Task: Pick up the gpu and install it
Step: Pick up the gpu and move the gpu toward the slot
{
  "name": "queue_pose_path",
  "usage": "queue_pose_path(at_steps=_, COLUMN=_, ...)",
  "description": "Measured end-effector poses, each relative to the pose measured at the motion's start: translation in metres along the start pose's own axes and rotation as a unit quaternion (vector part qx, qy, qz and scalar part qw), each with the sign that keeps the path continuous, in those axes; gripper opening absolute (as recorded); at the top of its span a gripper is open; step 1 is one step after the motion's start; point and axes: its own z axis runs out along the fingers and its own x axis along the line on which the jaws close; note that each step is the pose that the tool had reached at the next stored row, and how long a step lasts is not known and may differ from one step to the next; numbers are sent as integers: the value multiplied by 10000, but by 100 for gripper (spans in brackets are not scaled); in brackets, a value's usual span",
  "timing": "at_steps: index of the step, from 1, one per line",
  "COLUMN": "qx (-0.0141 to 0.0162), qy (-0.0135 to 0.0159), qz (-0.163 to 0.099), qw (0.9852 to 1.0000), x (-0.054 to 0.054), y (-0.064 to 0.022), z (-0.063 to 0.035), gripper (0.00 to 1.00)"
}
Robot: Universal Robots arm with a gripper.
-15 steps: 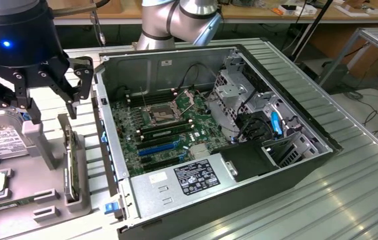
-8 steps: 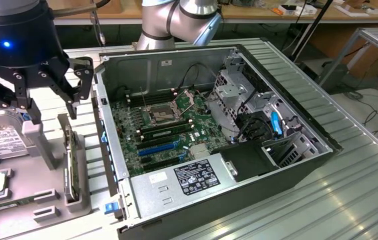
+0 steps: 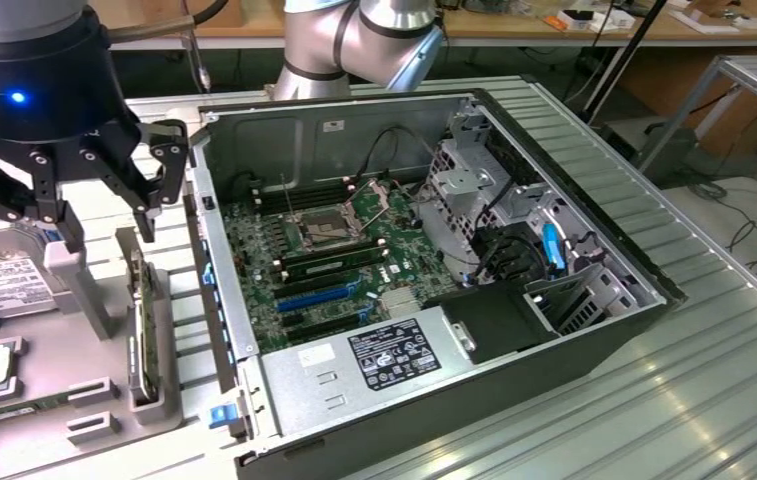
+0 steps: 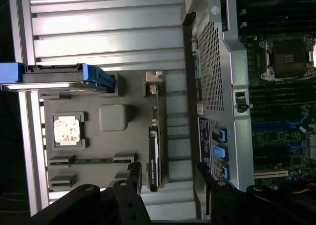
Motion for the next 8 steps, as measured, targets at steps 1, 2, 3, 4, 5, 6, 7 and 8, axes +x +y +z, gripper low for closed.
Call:
queue_pose_path(at_steps=1, qx=0, qy=0, qz=0, qw=10000, x=0, y=0, z=5, gripper=56)
queue_pose_path(at_steps=2, qx=0, qy=0, qz=0, qw=10000, x=0, y=-1, z=13, gripper=56)
queue_pose_path(at_steps=3, qx=0, qy=0, qz=0, qw=10000, x=0, y=-1, z=17, gripper=56)
queue_pose_path(at_steps=4, qx=0, qy=0, qz=0, qw=10000, x=0, y=-1, z=21, gripper=56)
queue_pose_path(at_steps=5, qx=0, qy=0, qz=0, qw=10000, x=1, y=-1, z=28, gripper=56)
queue_pose_path(at_steps=6, qx=0, qy=0, qz=0, qw=10000, x=1, y=-1, z=34, gripper=56)
queue_pose_path(at_steps=7, qx=0, qy=0, qz=0, qw=10000, x=1, y=-1, z=42, gripper=56)
queue_pose_path(at_steps=8, qx=0, qy=0, qz=0, qw=10000, x=1, y=-2, z=47, gripper=56)
